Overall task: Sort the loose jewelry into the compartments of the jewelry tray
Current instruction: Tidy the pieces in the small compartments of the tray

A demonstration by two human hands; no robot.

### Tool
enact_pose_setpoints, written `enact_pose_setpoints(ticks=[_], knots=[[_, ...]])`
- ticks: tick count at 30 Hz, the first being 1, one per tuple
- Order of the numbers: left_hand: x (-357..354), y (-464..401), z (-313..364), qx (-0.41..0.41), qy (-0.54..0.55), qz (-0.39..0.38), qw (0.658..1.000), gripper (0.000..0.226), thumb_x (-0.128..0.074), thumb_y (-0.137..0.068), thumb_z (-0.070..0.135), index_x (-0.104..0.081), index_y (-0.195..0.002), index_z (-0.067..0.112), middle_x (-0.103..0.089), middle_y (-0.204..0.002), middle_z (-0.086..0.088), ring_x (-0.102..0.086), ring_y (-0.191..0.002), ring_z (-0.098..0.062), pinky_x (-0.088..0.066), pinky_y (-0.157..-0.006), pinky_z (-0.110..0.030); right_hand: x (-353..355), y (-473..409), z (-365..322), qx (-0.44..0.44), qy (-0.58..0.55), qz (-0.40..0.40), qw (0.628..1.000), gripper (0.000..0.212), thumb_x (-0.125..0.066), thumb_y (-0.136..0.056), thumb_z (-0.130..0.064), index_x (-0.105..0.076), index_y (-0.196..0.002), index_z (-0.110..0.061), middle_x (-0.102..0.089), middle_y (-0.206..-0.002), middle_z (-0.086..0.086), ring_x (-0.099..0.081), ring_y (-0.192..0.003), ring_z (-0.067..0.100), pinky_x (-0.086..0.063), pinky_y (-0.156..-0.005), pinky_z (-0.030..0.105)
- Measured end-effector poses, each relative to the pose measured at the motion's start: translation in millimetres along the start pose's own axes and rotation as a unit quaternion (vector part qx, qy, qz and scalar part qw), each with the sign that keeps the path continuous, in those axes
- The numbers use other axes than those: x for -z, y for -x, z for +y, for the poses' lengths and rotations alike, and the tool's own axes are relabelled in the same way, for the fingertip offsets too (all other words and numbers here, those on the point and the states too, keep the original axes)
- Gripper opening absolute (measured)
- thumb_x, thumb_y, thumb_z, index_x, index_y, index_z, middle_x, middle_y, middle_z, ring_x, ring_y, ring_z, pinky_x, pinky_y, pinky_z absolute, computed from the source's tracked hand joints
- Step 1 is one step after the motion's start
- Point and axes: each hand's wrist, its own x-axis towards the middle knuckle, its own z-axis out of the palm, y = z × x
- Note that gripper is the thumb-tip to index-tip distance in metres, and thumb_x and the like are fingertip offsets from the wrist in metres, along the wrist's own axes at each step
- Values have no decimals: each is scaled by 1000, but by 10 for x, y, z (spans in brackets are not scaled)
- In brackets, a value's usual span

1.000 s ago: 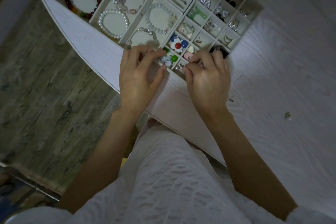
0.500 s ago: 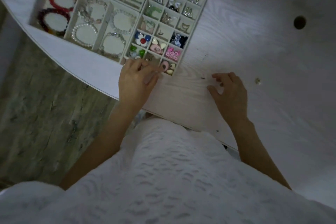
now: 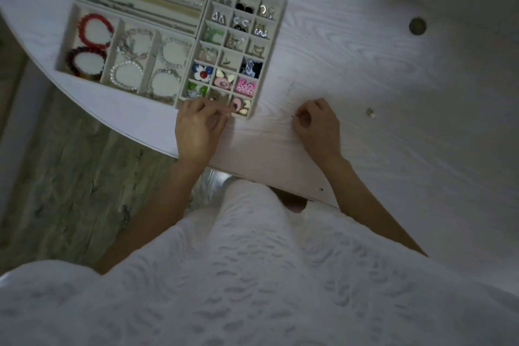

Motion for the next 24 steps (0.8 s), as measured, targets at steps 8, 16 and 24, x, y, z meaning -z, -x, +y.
enact_pose_setpoints(ticks=[8, 16, 24], knots=[[100, -85, -17, -16, 5, 38, 999, 25, -58, -88, 24, -70, -107, 13, -63, -96, -9, -53, -88, -28, -36, -78, -28, 276, -188, -189, 8, -56, -33, 998, 18, -63, -81, -4, -67, -96, -11, -65, -78, 1, -60, -70, 13, -51, -68, 28], [304, -343, -318, 86, 15, 136, 987, 23, -63, -89, 24, -67, -109, 14, -64, -102, -6, -48, -94, -22, -29, -81, -21, -78, -970, -928, 110, -49, -80, 989, 12, -67, -83, -7, -70, -94, -12, -64, -83, -10, -54, -68, -8, -44, -68, 8], [224, -353, -390, 86, 41, 120, 988, 31, -63, -90, 23, -63, -120, 14, -61, -105, -8, -49, -100, -21, -30, -88, -20, -326, -1158, -995, 183, 79, -88, 976, 11, -69, -83, -13, -76, -91, -16, -65, -99, 3, -58, -92, 17, -41, -69, 23]])
